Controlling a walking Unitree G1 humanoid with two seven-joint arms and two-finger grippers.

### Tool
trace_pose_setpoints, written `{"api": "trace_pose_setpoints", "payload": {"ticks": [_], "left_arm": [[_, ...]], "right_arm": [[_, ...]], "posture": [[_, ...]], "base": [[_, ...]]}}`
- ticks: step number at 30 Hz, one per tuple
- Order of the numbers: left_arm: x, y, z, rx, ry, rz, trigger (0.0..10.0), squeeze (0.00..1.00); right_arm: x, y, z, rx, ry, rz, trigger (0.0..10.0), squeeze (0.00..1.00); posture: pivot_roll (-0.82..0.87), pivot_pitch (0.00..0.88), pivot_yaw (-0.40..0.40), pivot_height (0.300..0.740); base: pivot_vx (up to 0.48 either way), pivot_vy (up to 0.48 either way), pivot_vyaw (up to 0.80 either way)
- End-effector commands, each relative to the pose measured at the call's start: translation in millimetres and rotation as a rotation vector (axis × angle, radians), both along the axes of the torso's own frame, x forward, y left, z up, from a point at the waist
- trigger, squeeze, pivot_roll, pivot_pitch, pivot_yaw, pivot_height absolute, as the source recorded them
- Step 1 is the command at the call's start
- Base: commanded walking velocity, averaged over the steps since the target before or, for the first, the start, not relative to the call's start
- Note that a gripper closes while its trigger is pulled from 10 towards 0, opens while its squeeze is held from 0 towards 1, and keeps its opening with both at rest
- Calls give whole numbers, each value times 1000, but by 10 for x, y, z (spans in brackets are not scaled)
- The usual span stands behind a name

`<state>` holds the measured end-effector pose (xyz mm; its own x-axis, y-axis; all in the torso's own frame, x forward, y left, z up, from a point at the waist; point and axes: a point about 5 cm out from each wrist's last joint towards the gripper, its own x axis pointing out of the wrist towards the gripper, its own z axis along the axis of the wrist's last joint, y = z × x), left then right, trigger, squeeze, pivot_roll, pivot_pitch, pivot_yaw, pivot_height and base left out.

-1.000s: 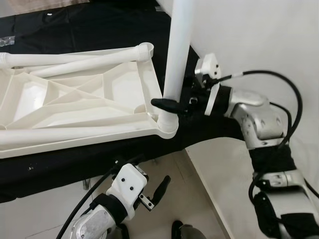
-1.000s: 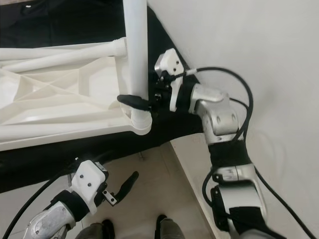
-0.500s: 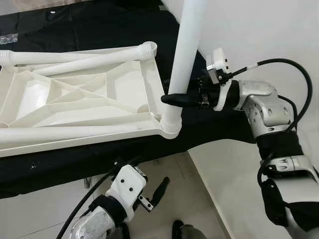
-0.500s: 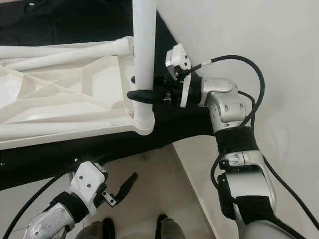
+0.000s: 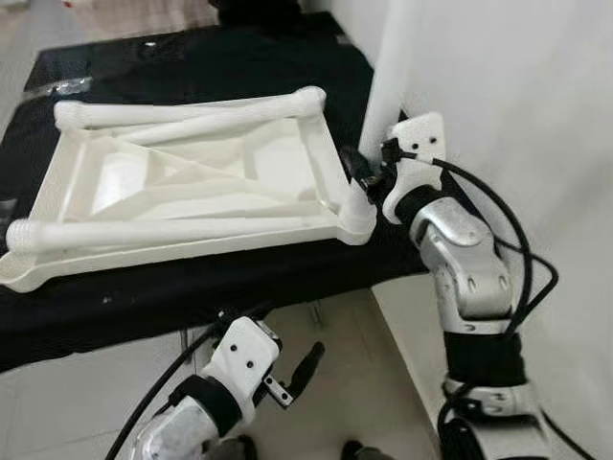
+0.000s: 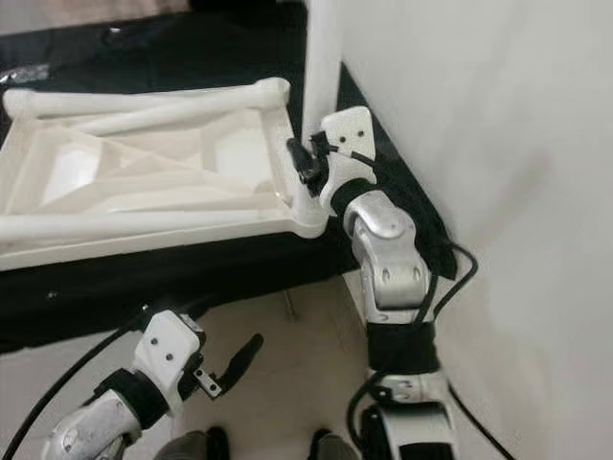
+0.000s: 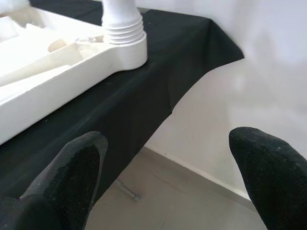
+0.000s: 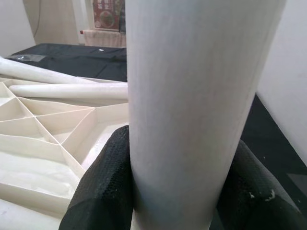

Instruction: Building children table

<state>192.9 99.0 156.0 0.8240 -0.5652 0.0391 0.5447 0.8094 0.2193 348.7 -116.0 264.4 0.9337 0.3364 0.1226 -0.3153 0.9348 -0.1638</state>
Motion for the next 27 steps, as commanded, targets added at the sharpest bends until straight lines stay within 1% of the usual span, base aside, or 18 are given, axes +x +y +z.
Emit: {"api": "trace_pose_setpoints", "payload": {"ticks": [1,2,3,4,5,6,7,8,9,10,13,14,16,18,19,24,25,27], "left_arm": [[8,4,-53,4,22,-4,10000,0],[8,4,-53,4,22,-4,10000,0],[16,5,-52,4,20,0,10000,0],[24,5,-49,4,15,5,10000,0],[24,5,-49,4,15,5,10000,0],[27,2,-47,5,13,7,10000,0],[28,1,-47,5,12,7,10000,0],[28,1,-47,5,12,7,10000,0],[29,0,-47,5,12,7,10000,0],[30,-1,-47,4,12,7,10000,0],[22,-17,-48,0,13,4,10000,0],[22,-17,-48,0,13,4,10000,0],[12,-27,-43,-3,12,2,10000,0],[3,-33,-40,-6,11,3,10000,0],[-2,-36,-38,-6,11,4,10000,0],[-14,-39,-32,-8,10,5,10000,0],[-35,-37,-23,-10,11,6,10000,0],[-35,-37,-23,-10,11,6,10000,0]], "right_arm": [[45,57,-314,-68,148,-15,0,0],[45,57,-314,-68,148,-15,0,0],[41,126,-296,-71,148,22,0,0],[34,193,-259,-62,140,64,7843,0],[34,193,-259,-62,140,64,7843,0],[27,251,-197,-38,109,128,10000,0],[17,286,-158,-27,84,176,10000,0],[17,286,-158,-27,84,176,10000,0],[-10,320,-132,-16,70,185,10000,914],[-51,371,-86,7,53,253,10000,1000],[-143,405,94,71,-17,415,10000,1000],[-143,405,94,71,-17,415,10000,1000],[-145,334,202,59,-56,538,10000,1000],[-162,317,235,22,-72,602,10000,969],[-184,310,249,-15,-84,660,10000,0],[-218,281,262,-85,-99,768,10000,0],[-179,203,302,-141,-103,836,10000,0],[-179,203,302,-141,-103,836,10000,0]], "posture": [[18,263,-33,740],[18,263,-33,740],[19,265,-37,740],[20,264,-39,740],[20,264,-39,740],[20,263,-40,740],[20,261,-41,740],[20,261,-41,740],[20,261,-41,740],[18,258,-42,740],[21,258,-46,740],[21,258,-46,740],[28,262,-49,740],[33,264,-52,740],[35,266,-54,740],[40,274,-55,740],[44,284,-54,740],[44,284,-54,740]], "base": [[0,0,0],[0,0,0],[0,0,0],[0,0,0],[0,0,0],[0,0,0],[0,0,0],[0,0,0],[0,0,0],[0,0,0],[0,0,0],[0,0,0],[0,0,0],[0,0,0],[0,0,0],[0,0,0],[0,0,0],[0,0,0]]}}
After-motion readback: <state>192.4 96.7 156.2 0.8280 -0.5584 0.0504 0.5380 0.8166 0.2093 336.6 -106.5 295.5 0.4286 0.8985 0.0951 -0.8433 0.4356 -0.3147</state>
